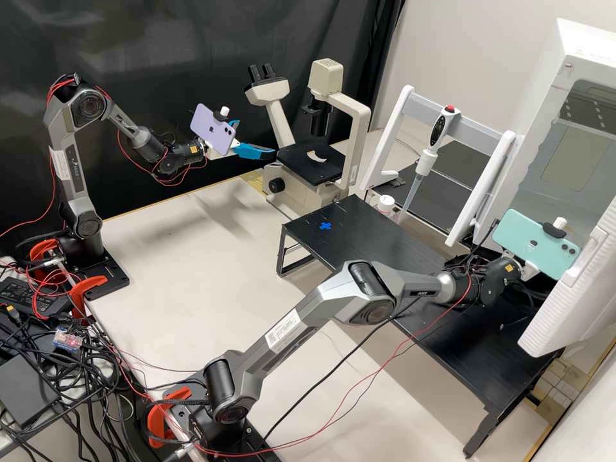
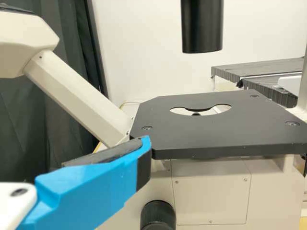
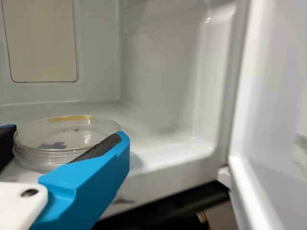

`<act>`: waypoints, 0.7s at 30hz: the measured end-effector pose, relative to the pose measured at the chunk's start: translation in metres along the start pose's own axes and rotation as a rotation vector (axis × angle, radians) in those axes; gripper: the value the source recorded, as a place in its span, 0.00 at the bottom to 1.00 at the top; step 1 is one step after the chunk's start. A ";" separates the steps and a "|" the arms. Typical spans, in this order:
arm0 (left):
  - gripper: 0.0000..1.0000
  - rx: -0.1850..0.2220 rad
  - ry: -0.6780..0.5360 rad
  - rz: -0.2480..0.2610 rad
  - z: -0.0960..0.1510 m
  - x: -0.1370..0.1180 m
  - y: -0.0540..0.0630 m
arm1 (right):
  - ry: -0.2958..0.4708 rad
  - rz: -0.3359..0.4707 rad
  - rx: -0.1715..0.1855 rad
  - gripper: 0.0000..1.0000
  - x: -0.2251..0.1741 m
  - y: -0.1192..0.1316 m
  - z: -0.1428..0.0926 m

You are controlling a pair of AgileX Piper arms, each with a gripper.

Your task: Move the petri dish to the microscope

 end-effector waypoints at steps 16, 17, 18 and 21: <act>1.00 0.000 0.000 0.000 0.000 0.000 0.000 | 0.220 -0.018 -0.032 0.00 -0.075 0.022 -0.011; 1.00 0.000 0.000 0.000 0.000 0.000 0.000 | 0.227 -0.020 -0.032 0.00 -0.078 0.023 -0.011; 1.00 0.000 0.000 0.000 0.000 0.000 0.000 | 0.236 -0.025 -0.031 0.00 -0.084 0.022 -0.011; 1.00 0.000 0.000 0.000 0.000 0.000 0.000 | 0.248 -0.039 -0.031 0.00 -0.098 0.021 -0.009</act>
